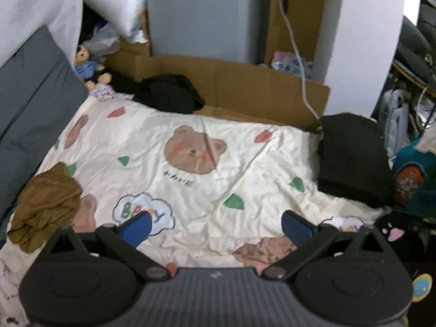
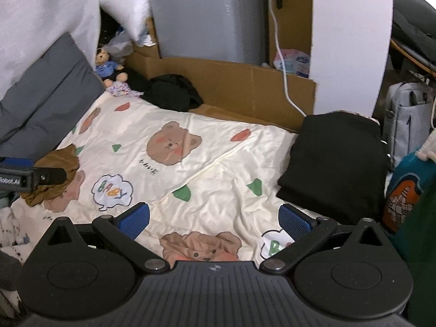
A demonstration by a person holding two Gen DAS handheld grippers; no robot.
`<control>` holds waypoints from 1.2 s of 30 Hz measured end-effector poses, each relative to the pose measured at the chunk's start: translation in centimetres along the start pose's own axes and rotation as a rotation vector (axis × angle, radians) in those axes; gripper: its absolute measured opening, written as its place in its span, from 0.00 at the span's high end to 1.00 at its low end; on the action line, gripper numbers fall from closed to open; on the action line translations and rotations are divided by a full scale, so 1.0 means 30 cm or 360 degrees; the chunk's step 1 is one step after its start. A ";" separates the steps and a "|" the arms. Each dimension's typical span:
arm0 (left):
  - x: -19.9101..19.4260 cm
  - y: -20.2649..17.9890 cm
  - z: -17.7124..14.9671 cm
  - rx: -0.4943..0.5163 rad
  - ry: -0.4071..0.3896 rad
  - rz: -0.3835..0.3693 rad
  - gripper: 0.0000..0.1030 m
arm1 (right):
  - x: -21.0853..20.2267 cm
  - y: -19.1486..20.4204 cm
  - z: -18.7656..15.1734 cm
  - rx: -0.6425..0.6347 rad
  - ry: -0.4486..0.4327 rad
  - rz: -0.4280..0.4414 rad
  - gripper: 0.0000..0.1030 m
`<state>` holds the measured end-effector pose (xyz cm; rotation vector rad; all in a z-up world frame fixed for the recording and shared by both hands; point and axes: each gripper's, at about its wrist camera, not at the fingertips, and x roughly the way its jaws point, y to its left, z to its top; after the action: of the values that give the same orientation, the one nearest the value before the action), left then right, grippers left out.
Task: Fold clothes
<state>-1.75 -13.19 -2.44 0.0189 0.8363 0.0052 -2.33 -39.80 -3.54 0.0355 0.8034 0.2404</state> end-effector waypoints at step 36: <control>0.044 0.061 -0.028 -0.0075 0.0019 0.0045 0.01 | 0.042 -0.005 -0.021 -0.0029 0.0023 0.0004 0.00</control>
<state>-1.49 -11.32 -3.94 -0.0138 0.8478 0.0518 -1.91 -39.71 -4.88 0.0179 0.8155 0.2506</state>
